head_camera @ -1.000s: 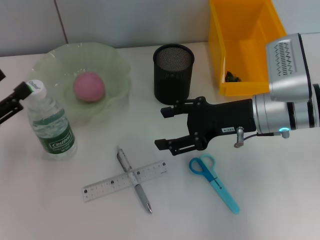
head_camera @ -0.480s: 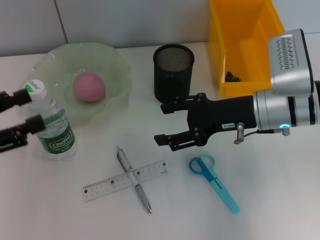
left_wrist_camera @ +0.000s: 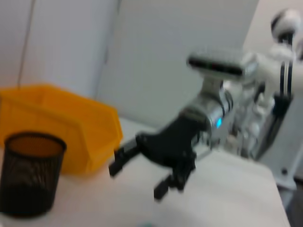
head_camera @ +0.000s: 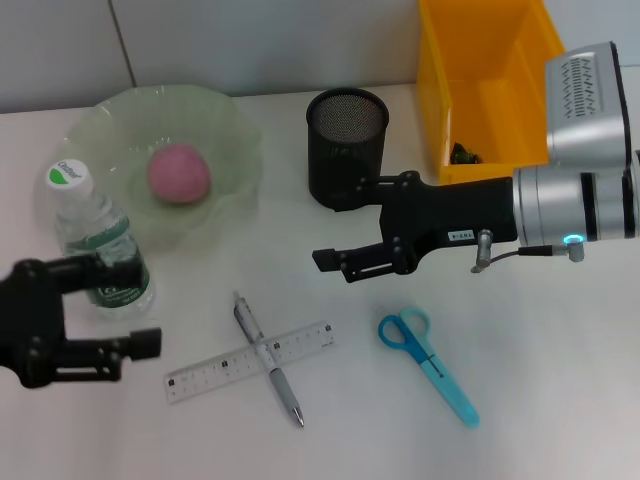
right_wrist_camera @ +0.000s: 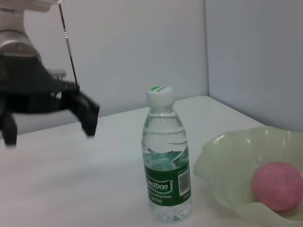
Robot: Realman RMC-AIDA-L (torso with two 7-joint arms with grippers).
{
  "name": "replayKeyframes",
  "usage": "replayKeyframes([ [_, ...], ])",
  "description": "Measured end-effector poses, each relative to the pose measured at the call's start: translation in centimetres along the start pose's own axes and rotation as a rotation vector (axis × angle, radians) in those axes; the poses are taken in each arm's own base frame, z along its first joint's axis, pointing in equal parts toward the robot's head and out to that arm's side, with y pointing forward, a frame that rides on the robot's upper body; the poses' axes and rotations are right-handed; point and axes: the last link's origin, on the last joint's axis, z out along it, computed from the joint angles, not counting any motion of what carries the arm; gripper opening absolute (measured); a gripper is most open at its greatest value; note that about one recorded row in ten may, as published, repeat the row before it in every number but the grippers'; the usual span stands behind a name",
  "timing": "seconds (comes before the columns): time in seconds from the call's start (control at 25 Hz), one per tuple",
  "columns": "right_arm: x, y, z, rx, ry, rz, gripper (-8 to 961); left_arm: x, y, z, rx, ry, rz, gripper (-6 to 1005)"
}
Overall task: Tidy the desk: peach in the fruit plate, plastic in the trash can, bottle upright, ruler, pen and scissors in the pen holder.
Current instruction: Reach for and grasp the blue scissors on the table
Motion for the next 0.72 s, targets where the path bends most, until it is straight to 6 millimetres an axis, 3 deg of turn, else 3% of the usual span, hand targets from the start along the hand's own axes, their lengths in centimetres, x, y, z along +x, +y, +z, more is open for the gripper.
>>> replayKeyframes([
  [0.4,-0.6,-0.3,-0.1,0.009,-0.002,0.007,830,-0.2,-0.7,2.1,0.011,-0.177,0.102,861],
  [0.72,-1.3,-0.5,-0.2,0.014,0.012,0.076,829,-0.6,-0.8,2.5,0.006,-0.171,0.167,859],
])
